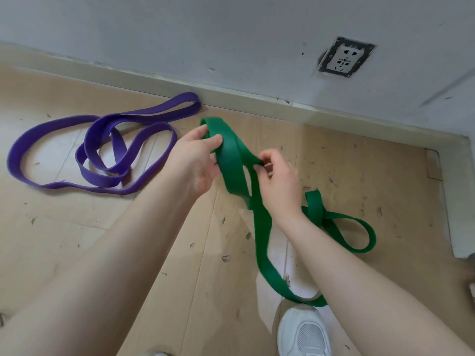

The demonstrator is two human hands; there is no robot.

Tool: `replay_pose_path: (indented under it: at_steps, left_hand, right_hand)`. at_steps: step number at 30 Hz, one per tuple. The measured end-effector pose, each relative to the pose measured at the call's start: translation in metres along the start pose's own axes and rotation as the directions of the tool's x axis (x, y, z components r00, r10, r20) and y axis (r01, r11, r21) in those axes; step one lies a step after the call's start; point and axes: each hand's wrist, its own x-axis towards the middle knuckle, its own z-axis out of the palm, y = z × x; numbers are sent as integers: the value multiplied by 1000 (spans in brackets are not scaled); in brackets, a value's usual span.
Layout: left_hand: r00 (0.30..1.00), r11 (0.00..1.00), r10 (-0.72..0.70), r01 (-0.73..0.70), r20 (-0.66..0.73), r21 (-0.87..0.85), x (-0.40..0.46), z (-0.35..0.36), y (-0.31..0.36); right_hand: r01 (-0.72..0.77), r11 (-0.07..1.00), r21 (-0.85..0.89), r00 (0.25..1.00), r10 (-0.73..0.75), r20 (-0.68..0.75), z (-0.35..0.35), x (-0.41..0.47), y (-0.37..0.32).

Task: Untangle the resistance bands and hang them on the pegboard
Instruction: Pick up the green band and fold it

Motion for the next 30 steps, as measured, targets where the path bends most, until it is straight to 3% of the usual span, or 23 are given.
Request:
replay_pose_path:
  at_steps: [2,4,7,8,10,12,14,16,18,22,26,28,30]
  left_hand:
    - [998,995,63,-61,16,-75,-4,8,7]
    - [994,980,104,-98,26,-171,-7,13,15]
    - [996,966,90,-82,20,-245,-8,11,25]
    - [997,965,76,-71,9,-253,-7,7,26]
    - [998,962,62,-63,-12,-265,-6,1,30]
    - [998,952,56,-66,-42,-300,-3,-4,32]
    - [995,931,43,-73,-92,-357,-2,-5,33]
    - [992,909,35,-81,-119,-409,2,-8,31]
    - [991,898,41,-91,-124,-430,6,-12,29]
    - [991,988,85,-97,-102,-120,0,-20,26]
    - [987,982,-97,73,130,176,-23,-10,18]
    - [965,926,-32,-70,260,372,-34,-7,22]
    - [907,832,144,-327,396,447,-43,-7,33]
  right_hand:
    - [38,998,42,997,-35,-68,0,6,-7]
    - [-32,978,206,999,38,-24,6,4,-14]
    - [-277,814,510,955,173,243,9,0,-20]
    - [-326,780,534,930,164,329,6,-1,-18]
    - [-290,849,443,900,84,428,-5,-1,-13]
    - [-135,965,225,887,16,462,-10,-1,-11]
    - [10,999,51,877,-34,479,-4,-3,-20]
    - [76,997,0,891,-68,448,6,-8,-34]
    - [27,998,56,922,-46,384,8,-8,-43]
    - [-195,920,341,941,77,330,-11,7,-56]
    - [-337,706,623,933,162,321,-35,36,-88]
    - [-371,558,742,927,176,331,-48,53,-111]
    - [-365,427,828,931,177,319,-61,68,-134]
